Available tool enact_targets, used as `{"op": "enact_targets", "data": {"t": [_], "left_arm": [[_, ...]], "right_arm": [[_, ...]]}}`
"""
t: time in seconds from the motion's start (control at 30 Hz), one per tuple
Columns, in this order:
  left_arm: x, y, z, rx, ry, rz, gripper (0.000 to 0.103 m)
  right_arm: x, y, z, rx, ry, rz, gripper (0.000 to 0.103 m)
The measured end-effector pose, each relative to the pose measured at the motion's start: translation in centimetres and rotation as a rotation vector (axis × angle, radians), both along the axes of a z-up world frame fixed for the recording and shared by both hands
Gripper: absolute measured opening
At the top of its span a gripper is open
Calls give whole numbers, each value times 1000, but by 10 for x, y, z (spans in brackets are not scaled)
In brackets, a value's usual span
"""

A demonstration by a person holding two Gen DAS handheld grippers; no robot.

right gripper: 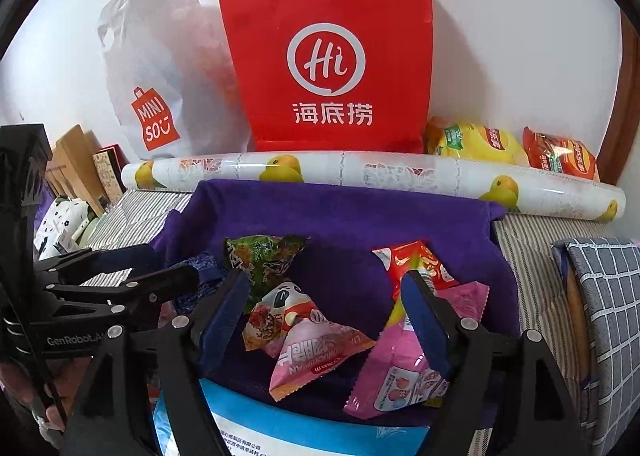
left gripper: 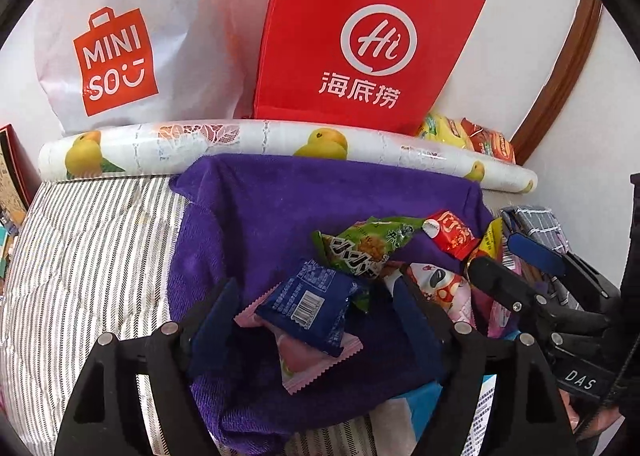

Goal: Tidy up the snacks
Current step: 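Open the right tool to drop the panda bag while the left tool drops the blue packet, then lower the right tool onto the yellow chip bag and close it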

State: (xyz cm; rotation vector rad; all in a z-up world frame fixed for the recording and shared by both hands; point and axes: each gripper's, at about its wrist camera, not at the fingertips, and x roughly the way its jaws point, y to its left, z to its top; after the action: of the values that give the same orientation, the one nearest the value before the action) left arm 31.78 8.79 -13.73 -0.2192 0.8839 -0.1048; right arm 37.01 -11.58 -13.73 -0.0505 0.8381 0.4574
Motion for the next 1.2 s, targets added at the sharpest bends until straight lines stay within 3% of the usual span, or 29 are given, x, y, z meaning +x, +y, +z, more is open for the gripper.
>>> {"op": "enact_targets", "data": {"t": [0.23,0.37,0.47,0.7,1.0,1.2], "left_arm": [[-4,14,6,-68,-23,15,79],[-14,22,15,-42,-30,43,79],[-29,31,19,-31,-25,59,78],[-74,47,27,-6,-8,90,78],[-122,65,19,19,55,147,78],[-145,67,15,35,64,139,79]], "right_arm": [[-2,0,5,15,-15,8,78],[-6,-3,10,66,26,3,76],[-23,-4,18,70,10,10,74],[-84,8,33,-27,-33,30,74],[-162,33,32,-20,47,109,75],[-177,56,10,-19,156,98,75]]}}
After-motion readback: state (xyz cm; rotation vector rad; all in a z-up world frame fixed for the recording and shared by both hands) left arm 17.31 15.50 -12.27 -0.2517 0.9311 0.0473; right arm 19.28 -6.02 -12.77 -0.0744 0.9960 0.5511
